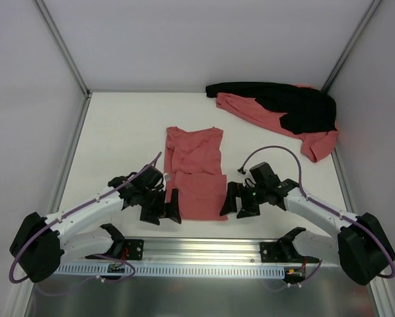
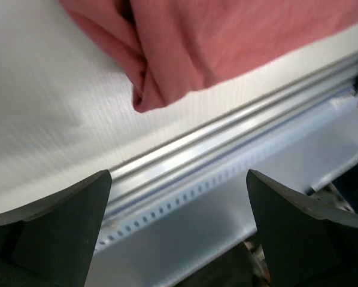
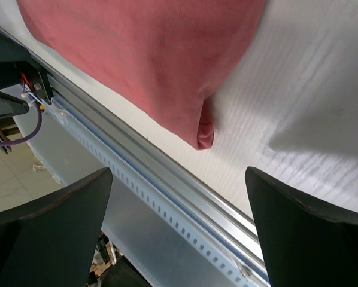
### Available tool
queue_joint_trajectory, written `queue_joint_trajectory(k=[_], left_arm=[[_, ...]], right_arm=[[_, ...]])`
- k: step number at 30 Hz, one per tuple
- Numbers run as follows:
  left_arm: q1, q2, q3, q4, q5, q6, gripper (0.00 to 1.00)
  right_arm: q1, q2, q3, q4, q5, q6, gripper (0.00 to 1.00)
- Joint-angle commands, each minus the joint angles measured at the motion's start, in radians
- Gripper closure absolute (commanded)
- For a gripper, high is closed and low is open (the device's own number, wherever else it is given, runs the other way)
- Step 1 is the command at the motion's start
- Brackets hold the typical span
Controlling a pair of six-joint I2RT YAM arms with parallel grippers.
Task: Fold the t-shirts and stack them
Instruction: Grab one side of the 2/3 rectangular tshirt with both arms
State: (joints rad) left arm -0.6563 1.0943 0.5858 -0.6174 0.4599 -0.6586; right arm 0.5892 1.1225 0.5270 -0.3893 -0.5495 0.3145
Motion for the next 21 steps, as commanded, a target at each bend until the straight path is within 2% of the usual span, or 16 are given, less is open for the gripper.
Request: queue_joint_trajectory(k=[1, 2, 9, 17, 21], left_arm=[[-0.083, -0.083, 0.005, 0.040, -0.334, -0.105, 0.03], [-0.121, -0.108, -0.013, 0.050, -0.416, -0.116, 0.03], [-0.256, -0.086, -0.035, 0.108, -0.604, -0.136, 0.07], [-0.330, 0.019, -0.018, 0.215, -0.619, -0.147, 0.09], [-0.407, 0.073, 0.017, 0.234, -0.648, -0.125, 0.10]], right_arm=[[0.020, -0.024, -0.028, 0.147, 0.016, 0.041, 0.00], [0.024, -0.023, -0.030, 0.153, 0.019, 0.043, 0.01], [0.049, -0.038, -0.062, 0.185, 0.056, 0.061, 0.02], [0.084, -0.056, -0.102, 0.214, 0.083, 0.127, 0.10], [0.129, -0.108, -0.094, 0.155, 0.155, 0.129, 0.11]])
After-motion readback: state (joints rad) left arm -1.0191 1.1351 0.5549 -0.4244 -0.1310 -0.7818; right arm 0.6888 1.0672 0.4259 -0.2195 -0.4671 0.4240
